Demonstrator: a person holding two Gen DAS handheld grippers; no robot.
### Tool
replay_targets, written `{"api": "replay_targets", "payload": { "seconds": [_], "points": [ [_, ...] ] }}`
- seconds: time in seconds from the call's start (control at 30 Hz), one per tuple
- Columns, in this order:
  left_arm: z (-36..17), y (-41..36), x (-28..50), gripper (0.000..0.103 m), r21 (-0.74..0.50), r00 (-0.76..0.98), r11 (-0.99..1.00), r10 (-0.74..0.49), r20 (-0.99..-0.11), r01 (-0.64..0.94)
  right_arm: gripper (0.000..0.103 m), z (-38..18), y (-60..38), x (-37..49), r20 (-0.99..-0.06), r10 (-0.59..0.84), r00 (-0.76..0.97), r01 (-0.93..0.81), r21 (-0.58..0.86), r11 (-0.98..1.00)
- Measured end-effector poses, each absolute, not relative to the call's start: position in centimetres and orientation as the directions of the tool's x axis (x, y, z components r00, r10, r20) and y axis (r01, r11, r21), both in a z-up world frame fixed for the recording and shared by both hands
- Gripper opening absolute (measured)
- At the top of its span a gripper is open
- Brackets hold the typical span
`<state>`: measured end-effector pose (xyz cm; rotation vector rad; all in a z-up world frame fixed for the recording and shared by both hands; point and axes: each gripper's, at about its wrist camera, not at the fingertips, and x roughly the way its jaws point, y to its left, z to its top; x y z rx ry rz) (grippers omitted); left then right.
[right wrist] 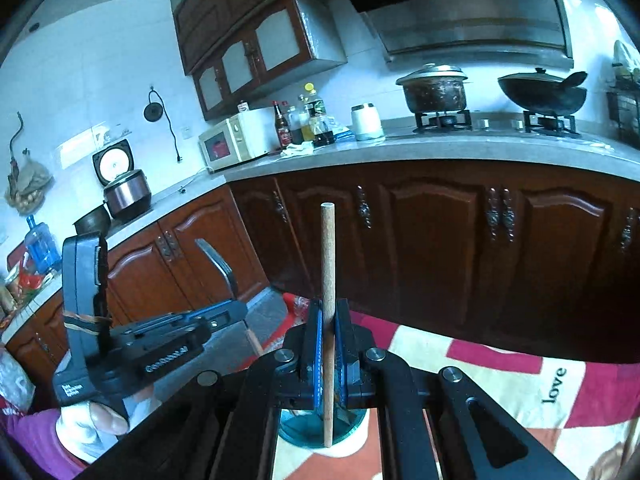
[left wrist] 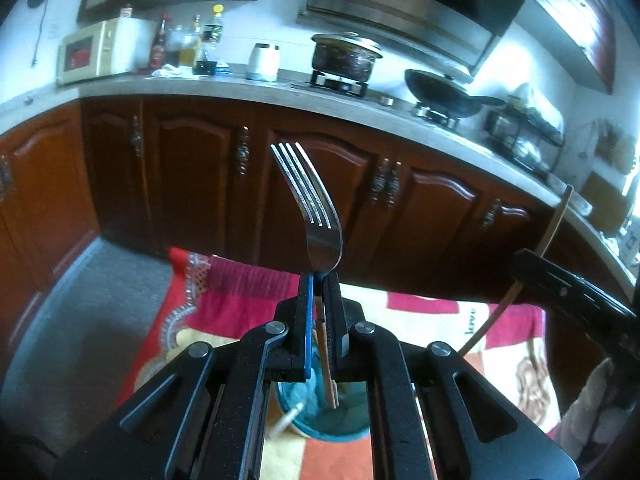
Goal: Organize utensils
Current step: 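Lift the chopstick and fork and carry both above the cup, then lower the chopstick and fork into the cup and open both grippers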
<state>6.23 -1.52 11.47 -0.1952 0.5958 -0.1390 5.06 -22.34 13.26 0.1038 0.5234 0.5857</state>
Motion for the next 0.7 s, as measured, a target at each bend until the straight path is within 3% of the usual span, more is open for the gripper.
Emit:
{"api": "replay_targets", "payload": {
  "seconds": [0.33,0.7],
  "points": [
    [8.4,-2.3,7.4,0.004,-0.162,0.805,0.986,-0.127,-0.580,0.038,0.005,11.2,-20.7,6.7,-0.461,0.552,0.695,-0.502,0.238,0.831],
    [5.3,-3.5,7.6,0.004,-0.125,0.763,0.992,-0.102,-0.638,0.027,0.005,4.1,-20.8,8.7,-0.581,0.549,0.601,-0.444,0.329,0.833]
  ]
}}
